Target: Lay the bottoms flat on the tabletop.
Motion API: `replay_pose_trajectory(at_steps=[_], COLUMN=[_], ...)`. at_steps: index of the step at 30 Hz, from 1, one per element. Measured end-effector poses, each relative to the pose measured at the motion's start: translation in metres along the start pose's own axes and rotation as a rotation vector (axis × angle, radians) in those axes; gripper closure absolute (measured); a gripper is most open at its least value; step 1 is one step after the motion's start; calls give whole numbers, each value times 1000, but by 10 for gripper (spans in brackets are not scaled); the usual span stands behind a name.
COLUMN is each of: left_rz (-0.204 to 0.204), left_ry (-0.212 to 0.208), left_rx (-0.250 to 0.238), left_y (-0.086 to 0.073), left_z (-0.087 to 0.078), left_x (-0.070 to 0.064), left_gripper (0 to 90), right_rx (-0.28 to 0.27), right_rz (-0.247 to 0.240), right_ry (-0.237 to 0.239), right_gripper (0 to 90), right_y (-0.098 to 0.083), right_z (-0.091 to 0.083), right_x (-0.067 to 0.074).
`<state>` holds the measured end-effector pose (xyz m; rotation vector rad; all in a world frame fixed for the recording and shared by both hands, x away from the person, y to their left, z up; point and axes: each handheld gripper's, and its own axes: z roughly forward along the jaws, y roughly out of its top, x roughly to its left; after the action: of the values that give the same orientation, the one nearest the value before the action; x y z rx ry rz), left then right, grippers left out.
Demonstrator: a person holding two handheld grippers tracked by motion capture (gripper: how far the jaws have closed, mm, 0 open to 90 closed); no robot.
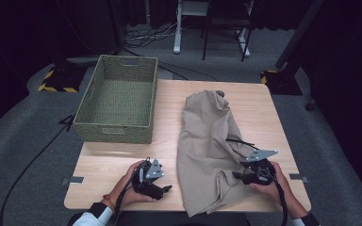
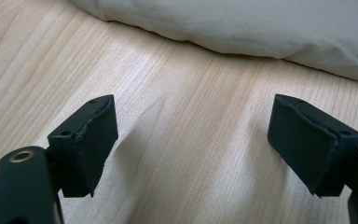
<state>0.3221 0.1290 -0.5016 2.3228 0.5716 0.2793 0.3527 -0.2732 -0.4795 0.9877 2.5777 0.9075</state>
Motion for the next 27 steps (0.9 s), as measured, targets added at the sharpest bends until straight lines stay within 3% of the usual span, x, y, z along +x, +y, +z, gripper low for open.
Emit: replay_pose_trajectory(at_steps=[3, 6, 10, 15, 18, 20, 23, 27], left_rz=[-44, -54, -59, -63, -68, -69, -71, -72], left_ry=[-16, -17, -16, -9, -6, -5, -4, -3], left_rx=[4, 5, 6, 9, 8, 8, 7, 8], left_y=[-2, -3, -2, -2, -2, -2, -2, -2], left_z=[0, 0, 1, 0, 1, 1, 0, 0], left_x=[5, 7, 7, 8, 8, 8, 8, 7], left_gripper=[152, 152, 148, 149, 149, 149, 149, 149], right_rx=[9, -5, -68, -193, -216, -215, -163, -100], right_rz=[-27, -33, -43, -23, 15, 69, 128, 237], right_ry=[-11, -14, -42, -104, -157, -174, -234, -255], right_gripper=[733, 849, 874, 884, 883, 883, 877, 858], right_y=[-2, -2, 3, 9, 3, -7, -27, -56], right_z=[2, -2, -21, -67, -86, -91, -86, -69], right_x=[1, 0, 0, -7, -17, -27, -43, -71])
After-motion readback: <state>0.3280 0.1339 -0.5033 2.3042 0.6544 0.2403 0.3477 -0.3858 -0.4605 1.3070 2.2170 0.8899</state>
